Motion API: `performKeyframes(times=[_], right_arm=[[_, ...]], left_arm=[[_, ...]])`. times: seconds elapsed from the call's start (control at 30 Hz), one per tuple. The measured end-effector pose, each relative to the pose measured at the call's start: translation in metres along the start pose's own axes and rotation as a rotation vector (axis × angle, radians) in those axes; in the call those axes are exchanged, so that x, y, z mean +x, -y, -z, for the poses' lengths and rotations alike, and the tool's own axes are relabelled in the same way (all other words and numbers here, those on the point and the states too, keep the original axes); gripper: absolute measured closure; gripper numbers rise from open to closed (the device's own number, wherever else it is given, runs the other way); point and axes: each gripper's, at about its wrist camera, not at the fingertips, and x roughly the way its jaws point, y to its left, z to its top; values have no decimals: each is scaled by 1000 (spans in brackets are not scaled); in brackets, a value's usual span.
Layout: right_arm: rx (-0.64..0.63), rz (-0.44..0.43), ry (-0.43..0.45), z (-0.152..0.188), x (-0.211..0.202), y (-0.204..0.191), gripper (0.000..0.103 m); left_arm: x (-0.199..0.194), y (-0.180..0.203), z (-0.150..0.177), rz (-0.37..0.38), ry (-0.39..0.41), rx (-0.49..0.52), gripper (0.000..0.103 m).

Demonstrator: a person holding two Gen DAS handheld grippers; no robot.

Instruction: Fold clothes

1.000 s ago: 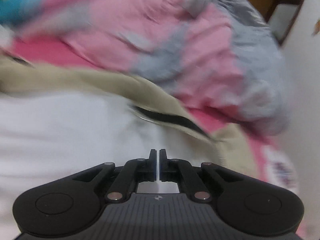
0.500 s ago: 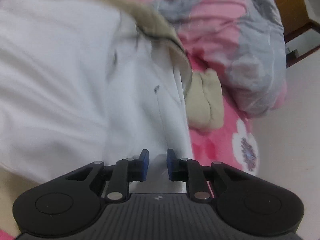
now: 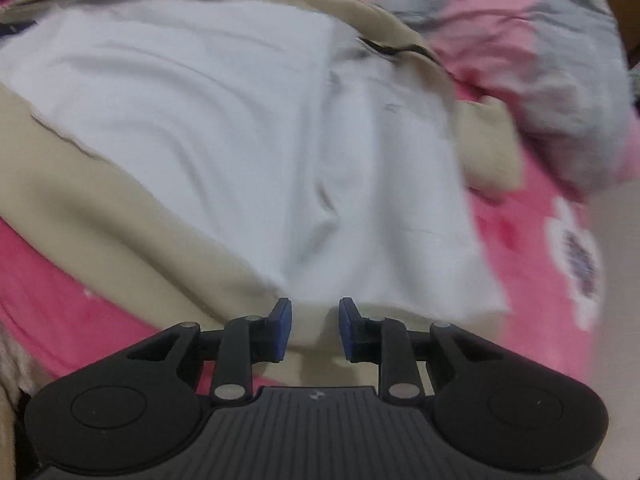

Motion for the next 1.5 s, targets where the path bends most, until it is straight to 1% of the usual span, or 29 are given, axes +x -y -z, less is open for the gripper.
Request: performKeyframes(times=[0.03,0.07,0.13,0.17,0.2,0.23,0.27,0.33,0.37,0.4,0.43,0.47,0.53,0.63,0.73,0.8,0.87,1.03,1.13,1.23,1.3,1.33,1.37,1.4,1.5], right_arm=[[1,13,58,-12,-8,-7,77],[21,-7,126,-25,-13,-12,76],[54,-99,275,-58,-15,-32,76],[54,-138,330,-73,-10,-45,75],[55,-181,371,-88,-2,-57,75],[65,-238,393,-100,10,-71,75],[71,-271,382,-98,16,-84,75],[81,-325,349,-90,27,-110,75],[90,-317,323,-73,32,-116,74],[130,-307,339,-49,29,-111,74],[176,-298,364,-25,24,-106,71],[242,-302,359,-2,19,-95,68],[387,-268,328,44,3,-70,67],[525,-143,227,87,-11,-46,64],[729,-116,259,125,-29,-25,64],[872,-141,313,135,-29,-12,64],[1015,-170,370,144,-28,0,64],[1300,-238,389,161,13,33,64],[1459,-288,407,171,38,49,64],[1497,-293,444,176,49,52,66],[1505,-282,459,177,53,52,72],[1504,-279,464,177,54,51,78],[1501,-276,469,177,54,51,97],[1501,-281,485,178,50,51,99],[1499,-288,541,181,31,52,99]], left_arm=[[0,0,0,-2,-1,2,34],[0,1,0,-4,-2,5,34],[0,2,0,-12,-5,13,34],[0,3,0,-17,-7,17,34],[0,4,0,-23,-9,22,34],[0,5,0,-28,-11,27,34],[1,5,0,-34,-14,31,34],[1,6,-1,-43,-18,39,33],[1,7,0,-46,-19,41,33],[1,7,0,-48,-18,42,33],[1,7,0,-50,-18,43,33],[1,7,0,-51,-19,43,33],[2,8,-1,-54,-23,50,32],[1,12,-3,-66,-33,70,31],[-9,19,-6,-68,-24,93,31],[-21,27,-6,-52,-11,126,31],[-30,38,-2,-26,-21,181,31],[-48,65,18,44,-69,303,31],[-50,76,32,43,-88,355,31],[-47,81,41,45,-115,367,31],[-45,80,42,46,-123,365,31],[-44,80,43,46,-126,365,31],[-44,80,44,44,-127,368,31],[-43,81,44,42,-128,375,31],[-44,83,41,41,-138,386,31]])
